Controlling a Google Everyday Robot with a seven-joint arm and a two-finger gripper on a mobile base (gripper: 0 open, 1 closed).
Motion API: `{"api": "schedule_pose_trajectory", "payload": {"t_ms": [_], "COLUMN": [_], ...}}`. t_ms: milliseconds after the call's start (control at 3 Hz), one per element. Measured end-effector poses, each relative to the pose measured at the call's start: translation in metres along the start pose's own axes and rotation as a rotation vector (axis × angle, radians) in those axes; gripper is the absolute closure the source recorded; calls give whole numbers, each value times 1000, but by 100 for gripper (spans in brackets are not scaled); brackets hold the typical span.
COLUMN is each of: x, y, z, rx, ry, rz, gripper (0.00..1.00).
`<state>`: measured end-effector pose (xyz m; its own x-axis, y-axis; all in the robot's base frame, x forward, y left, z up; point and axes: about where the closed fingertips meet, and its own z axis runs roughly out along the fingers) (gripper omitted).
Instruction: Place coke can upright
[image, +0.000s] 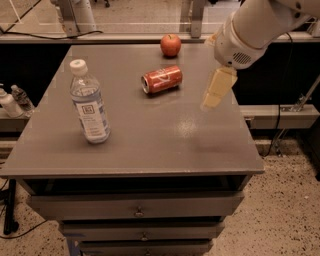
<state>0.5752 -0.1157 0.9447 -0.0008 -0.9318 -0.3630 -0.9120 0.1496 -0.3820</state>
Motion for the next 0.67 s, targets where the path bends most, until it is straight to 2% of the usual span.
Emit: {"api": "schedule_pose_trajectory", "payload": {"t_ms": [333, 667], "x": [-8, -21], "y": [-11, -32], "z": [12, 31], "rx": [19, 41], "ry": [-6, 5], "rz": [-39, -103], "gripper": [0, 0]}}
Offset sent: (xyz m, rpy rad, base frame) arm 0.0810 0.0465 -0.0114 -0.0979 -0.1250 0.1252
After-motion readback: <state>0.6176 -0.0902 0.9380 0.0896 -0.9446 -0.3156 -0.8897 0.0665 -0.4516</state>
